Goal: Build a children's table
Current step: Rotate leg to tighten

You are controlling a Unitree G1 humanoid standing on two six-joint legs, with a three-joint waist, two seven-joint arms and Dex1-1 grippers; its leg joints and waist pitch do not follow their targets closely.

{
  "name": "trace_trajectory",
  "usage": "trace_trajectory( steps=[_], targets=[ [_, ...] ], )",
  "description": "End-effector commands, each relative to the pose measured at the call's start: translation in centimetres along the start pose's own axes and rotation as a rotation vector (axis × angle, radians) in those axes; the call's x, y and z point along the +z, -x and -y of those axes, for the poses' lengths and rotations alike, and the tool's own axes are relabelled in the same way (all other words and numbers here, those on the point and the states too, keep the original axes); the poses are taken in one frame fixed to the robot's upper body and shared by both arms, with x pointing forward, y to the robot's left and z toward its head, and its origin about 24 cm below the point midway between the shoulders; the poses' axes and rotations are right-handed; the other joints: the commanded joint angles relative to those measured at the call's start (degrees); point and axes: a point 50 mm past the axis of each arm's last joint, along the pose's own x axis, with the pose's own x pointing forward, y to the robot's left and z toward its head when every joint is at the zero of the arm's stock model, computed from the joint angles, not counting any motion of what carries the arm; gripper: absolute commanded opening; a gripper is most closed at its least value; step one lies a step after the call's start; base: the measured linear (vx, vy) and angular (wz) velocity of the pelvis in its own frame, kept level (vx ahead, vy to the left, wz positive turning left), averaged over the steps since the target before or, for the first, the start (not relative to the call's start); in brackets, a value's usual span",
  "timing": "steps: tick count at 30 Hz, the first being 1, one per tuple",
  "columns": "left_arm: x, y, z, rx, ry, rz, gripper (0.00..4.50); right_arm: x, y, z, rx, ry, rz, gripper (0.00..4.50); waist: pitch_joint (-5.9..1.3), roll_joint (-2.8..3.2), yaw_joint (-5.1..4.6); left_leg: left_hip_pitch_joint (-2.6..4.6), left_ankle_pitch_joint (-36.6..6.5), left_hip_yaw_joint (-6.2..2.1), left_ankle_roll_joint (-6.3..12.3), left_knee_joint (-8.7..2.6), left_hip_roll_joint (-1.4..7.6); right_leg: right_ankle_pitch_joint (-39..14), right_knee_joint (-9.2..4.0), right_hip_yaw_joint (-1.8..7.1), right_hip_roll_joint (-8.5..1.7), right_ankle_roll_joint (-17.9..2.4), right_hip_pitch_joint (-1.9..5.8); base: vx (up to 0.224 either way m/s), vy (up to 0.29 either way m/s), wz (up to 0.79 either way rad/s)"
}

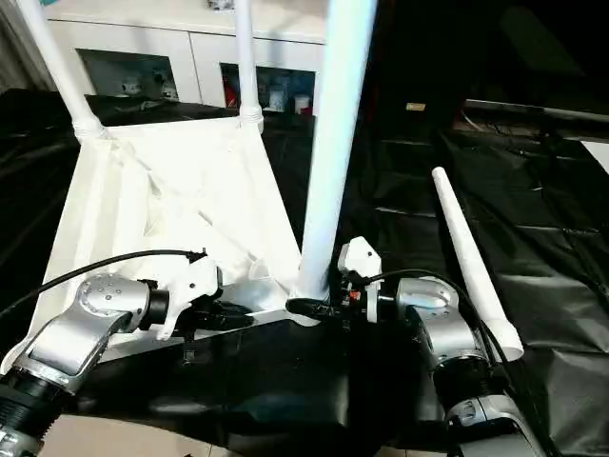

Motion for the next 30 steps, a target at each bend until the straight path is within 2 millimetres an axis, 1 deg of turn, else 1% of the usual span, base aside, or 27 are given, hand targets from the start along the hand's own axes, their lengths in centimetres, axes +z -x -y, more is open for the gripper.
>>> trace_trajectory(
  steps=[1,4,6,10,13,15,16,17,19,20,21,22,23,24,25,26,27,28,29,30],
  targets=[
    [-1.0,-0.7,0.9,-0.079,0.029,-0.046,0.0,0.5,0.8,0.7,-0.025,0.024,-0.017,2.79,-2.99,-0.17,-0.06,-0.03,-7.02,-0.09,5.35,-3.31,2.07,-3.53,-2.81,2.42,-2.73,-15.5,3.27,0.0,0.0,0.0],
    [-1.0,-0.7,0.9,-0.079,0.029,-0.048,0.0,0.5,0.7,0.7,-0.022,0.023,-0.019,2.71,-3.0,-0.19,-0.05,-0.04,-7.09,-0.1,5.27,-3.29,2.05,-3.52,-2.77,2.43,-2.72,-15.49,3.29,0.0,0.0,0.0],
    [-1.0,-0.7,0.9,-0.079,0.031,-0.048,0.0,0.5,0.6,0.7,-0.019,0.023,-0.02,2.71,-3.01,-0.31,-0.08,-0.09,-6.9,-0.12,5.31,-3.26,2.03,-3.37,-2.71,2.43,-2.71,-15.46,3.34,0.0,0.0,0.0],
    [-1.0,-0.7,0.9,-0.078,0.035,-0.049,0.0,0.3,0.5,0.6,-0.022,0.018,-0.019,2.7,-3.04,-0.21,-0.04,-0.01,-6.7,-0.1,5.4,-3.18,2.03,-3.12,-2.66,2.43,-2.69,-15.61,3.26,0.0,0.0,0.0],
    [-1.1,-0.9,0.8,-0.057,0.043,-0.05,0.0,-0.1,0.3,0.7,-0.059,-0.01,-0.019,2.7,-2.99,-0.24,-0.07,-0.06,-7.08,-0.13,5.28,-3.2,2.01,-3.73,-2.7,2.44,-2.71,-15.52,3.28,0.0,0.0,0.0],
    [-1.1,-1.5,0.5,0.001,0.065,-0.057,0.0,-0.7,-0.4,0.9,-0.174,-0.081,0.004,2.7,-2.83,-0.13,-0.18,-0.02,-8.18,-0.18,4.57,-3.37,2.05,-5.58,-2.92,2.49,-2.73,-15.14,3.15,0.0,0.0,0.0],
    [-1.1,-1.9,0.4,0.022,0.079,-0.054,0.0,-1.0,-0.8,0.9,-0.225,-0.105,0.016,2.7,-2.49,-0.24,-0.42,-0.1,-10.25,-0.2,3.54,-3.66,2.02,-9.58,-3.45,2.56,-2.83,-14.25,3.08,0.0,0.0,0.0],
    [-1.0,-2.3,0.3,0.038,0.096,-0.05,0.0,-1.3,-1.2,0.9,-0.284,-0.117,0.024,2.7,-2.39,-0.09,-0.48,0.17,-12.7,-0.35,2.08,-3.88,1.95,-14.55,-3.89,2.57,-2.97,-12.92,2.99,0.0,0.0,0.0],
    [-0.9,-2.7,0.3,0.059,0.102,-0.047,0.0,-1.6,-1.6,1.0,-0.343,-0.133,0.016,2.69,-2.29,-0.25,-0.75,0.08,-14.6,-0.5,1.05,-3.99,1.89,-18.51,-4.27,2.57,-3.1,-11.43,3.0,0.0,0.0,0.0],
    [-0.8,-3.1,0.1,0.089,0.111,-0.043,0.0,-2.0,-2.1,1.0,-0.394,-0.147,-0.001,2.69,-2.2,-0.11,-1.24,0.28,-16.22,-0.6,0.15,-4.09,1.82,-21.93,-4.75,2.59,-3.0,-9.84,2.58,0.0,0.0,0.0],
    [-0.8,-3.4,0.0,0.103,0.116,-0.045,0.0,-2.1,-2.4,0.9,-0.419,-0.155,-0.003,2.69,-2.16,-0.22,-1.39,0.28,-16.84,-0.66,0.11,-4.12,1.77,-23.04,-4.88,2.54,-2.99,-9.33,2.58,0.0,0.0,0.0],
    [-0.7,-3.8,-0.1,0.123,0.123,-0.048,0.0,-2.2,-2.9,0.9,-0.456,-0.166,-0.007,2.69,-2.06,-0.1,-1.59,0.26,-17.54,-0.72,0.02,-4.19,1.73,-24.88,-5.12,2.55,-2.98,-8.51,2.42,0.0,0.0,0.0],
    [-0.5,-4.5,-0.4,0.165,0.137,-0.053,0.0,-2.4,-3.8,0.8,-0.516,-0.199,-0.011,2.69,-1.98,-0.01,-1.64,0.45,-18.35,-0.79,-0.15,-4.2,1.72,-26.0,-5.25,2.49,-2.94,-8.12,2.29,0.0,0.0,0.0],
    [-0.3,-5.2,-0.8,0.218,0.162,-0.053,0.0,-2.5,-4.9,0.7,-0.588,-0.232,-0.012,2.69,-1.8,0.2,-1.94,0.68,-19.7,-0.84,-0.68,-4.19,1.52,-29.09,-5.6,2.46,-2.87,-7.07,1.9,0.0,0.0,0.0],
    [-0.1,-5.7,-1.0,0.252,0.177,-0.053,0.0,-2.5,-5.5,0.7,-0.633,-0.254,-0.013,2.69,-1.77,0.02,-2.03,0.75,-20.3,-0.98,-0.97,-4.26,1.45,-30.92,-5.83,2.35,-2.95,-6.45,1.91,0.0,0.0,0.0],
    [-0.1,-5.7,-1.0,0.252,0.177,-0.053,0.0,-2.5,-5.5,0.7,-0.633,-0.254,-0.013,2.69,-1.83,-0.16,-2.17,0.64,-20.91,-1.25,-1.18,-4.28,1.29,-33.8,-6.1,2.09,-3.08,-5.05,2.06,0.0,0.0,0.0],
    [0.2,-6.3,-1.5,0.31,0.203,-0.049,0.0,-2.5,-6.3,0.7,-0.699,-0.293,-0.02,2.69,-1.9,0.06,-2.11,0.64,-21.14,-1.34,-1.07,-4.22,1.27,-34.52,-6.21,2.07,-3.15,-4.51,2.05,0.0,0.0,0.0],
    [0.7,-7.1,-2.1,0.396,0.229,-0.042,0.0,-2.4,-7.3,0.8,-0.775,-0.332,-0.032,2.69,-1.89,0.12,-2.5,1.08,-22.45,-1.3,-1.18,-4.06,1.11,-35.4,-6.62,1.94,-2.97,-4.03,1.35,0.0,0.0,0.0],
    [0.7,-7.2,-2.1,0.404,0.232,-0.04,0.0,-2.4,-7.4,0.8,-0.789,-0.338,-0.03,2.69,-1.9,0.01,-2.6,1.09,-22.67,-1.4,-1.25,-4.14,1.06,-35.21,-6.58,1.86,-2.92,-3.76,1.47,0.0,0.0,0.0],
    [1.0,-7.6,-2.3,0.432,0.245,-0.034,0.0,-2.2,-7.9,0.9,-0.838,-0.359,-0.024,2.68,-1.96,0.1,-2.69,0.79,-22.93,-1.44,-0.82,-4.25,1.07,-34.65,-6.64,1.77,-2.95,-3.5,1.6,0.0,0.0,0.0]
  ],
)
